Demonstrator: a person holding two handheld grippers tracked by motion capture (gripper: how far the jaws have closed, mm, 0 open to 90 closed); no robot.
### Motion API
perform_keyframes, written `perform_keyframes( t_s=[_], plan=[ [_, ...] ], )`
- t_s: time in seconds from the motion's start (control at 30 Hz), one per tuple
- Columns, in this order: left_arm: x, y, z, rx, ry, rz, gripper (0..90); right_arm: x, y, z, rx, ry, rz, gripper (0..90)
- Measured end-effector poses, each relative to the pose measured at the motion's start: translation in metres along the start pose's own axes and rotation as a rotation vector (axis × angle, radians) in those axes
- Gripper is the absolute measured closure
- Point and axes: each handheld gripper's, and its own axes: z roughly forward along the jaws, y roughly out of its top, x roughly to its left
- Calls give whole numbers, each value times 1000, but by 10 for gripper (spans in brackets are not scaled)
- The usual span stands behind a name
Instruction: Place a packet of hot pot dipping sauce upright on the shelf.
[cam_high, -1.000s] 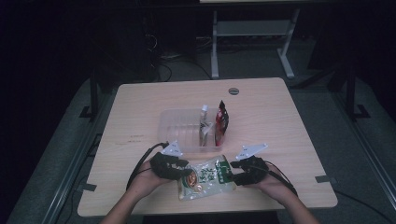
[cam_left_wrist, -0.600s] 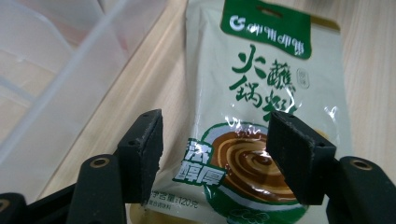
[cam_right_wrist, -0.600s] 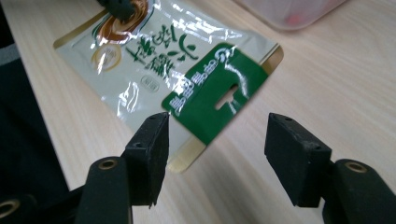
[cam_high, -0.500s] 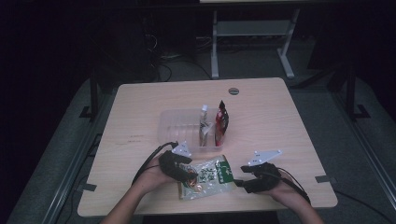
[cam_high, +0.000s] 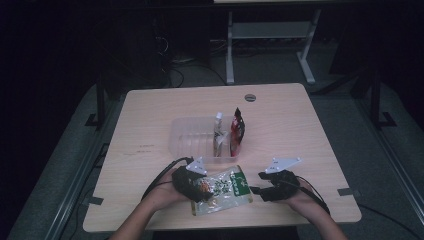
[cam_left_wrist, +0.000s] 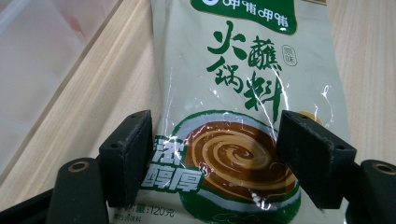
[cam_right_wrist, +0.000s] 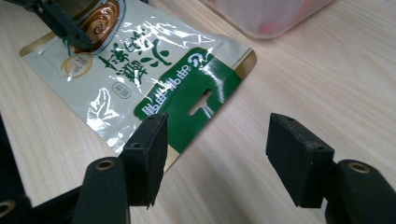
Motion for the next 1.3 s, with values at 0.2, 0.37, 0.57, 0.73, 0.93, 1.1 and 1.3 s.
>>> perform_keyframes(
  t_s=[0.2,0.37,0.57,0.73,0.93,1.1,1.3],
  plan=[
    [2,0,-3,-8,-7,-19,417,-3,0,0,-2,-14,8,377],
    [2,0,-4,6,3,-18,518,-4,0,0,-4,-22,10,377],
    [4,0,-6,9,3,-27,696,-4,0,0,-7,-21,9,376],
    [2,0,-9,5,6,-32,852,-4,0,0,-6,-13,8,379],
    [2,1,-11,-1,-4,-51,889,-6,0,-2,-13,8,51,354],
    [1,0,-20,-31,-11,-52,894,-10,1,-7,-28,37,85,345],
    [-4,0,-30,-66,-11,-37,895,-13,5,-14,-63,86,106,268]
  ],
)
